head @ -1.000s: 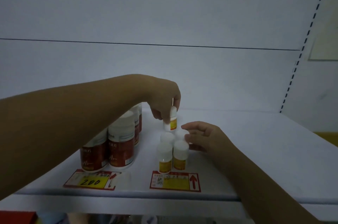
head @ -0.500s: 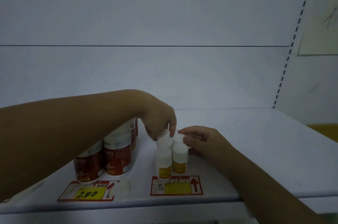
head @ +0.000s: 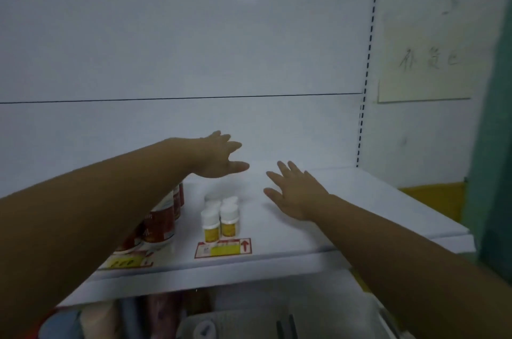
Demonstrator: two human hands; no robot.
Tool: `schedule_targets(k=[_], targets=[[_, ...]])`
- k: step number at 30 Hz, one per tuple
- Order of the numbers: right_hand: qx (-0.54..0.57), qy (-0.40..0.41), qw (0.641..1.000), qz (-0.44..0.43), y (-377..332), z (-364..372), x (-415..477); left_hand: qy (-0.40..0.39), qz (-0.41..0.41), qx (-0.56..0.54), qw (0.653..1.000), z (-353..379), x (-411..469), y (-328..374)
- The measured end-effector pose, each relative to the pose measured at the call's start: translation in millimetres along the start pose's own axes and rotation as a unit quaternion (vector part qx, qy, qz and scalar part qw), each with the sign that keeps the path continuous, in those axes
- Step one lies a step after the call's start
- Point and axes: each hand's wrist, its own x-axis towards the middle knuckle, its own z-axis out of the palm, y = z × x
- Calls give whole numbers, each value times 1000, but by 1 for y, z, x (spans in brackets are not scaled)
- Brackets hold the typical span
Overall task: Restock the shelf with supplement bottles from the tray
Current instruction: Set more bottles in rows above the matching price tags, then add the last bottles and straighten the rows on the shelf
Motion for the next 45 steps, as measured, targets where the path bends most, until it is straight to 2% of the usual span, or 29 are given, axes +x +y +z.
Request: schedule_targets(k=[6,9,11,12,15,17,20,26,31,36,39,42,45], targets=[[14,23,999,-47,6,-18,-76,18,-4,-95,995,19,-52,51],[83,94,989,-82,2,-18,-123,61,-2,-138,988,27,-89,76],[115,146,973,-138,-4,-9,-155,44,15,-138,989,39,-112,91],[118,141,969,-165,-6,-2,-170,13,24,-123,992,47,-122,99],[82,77,970,-214,-11,31,-204,-84,25,-95,992,77,-145,113],[88,37,973,-212,-8,54,-215,-127,9,-119,985,95,-154,116],[120,-19,978,-171,1,88,-221,-172,-9,-146,974,124,-160,113],[185,-102,974,-77,16,150,-201,-204,-44,-229,951,192,-153,91],[208,-142,968,-21,14,203,-165,-189,-95,-275,938,254,-127,68],[233,-174,956,42,0,250,-122,-179,-127,-360,907,312,-86,40],[245,-208,944,69,-12,276,-102,-205,-162,-353,898,348,-66,35],[208,-254,941,79,-26,298,-87,-228,-178,-354,890,377,-54,43],[196,-337,918,77,-44,310,-74,-95,-206,-354,907,390,-48,43]])
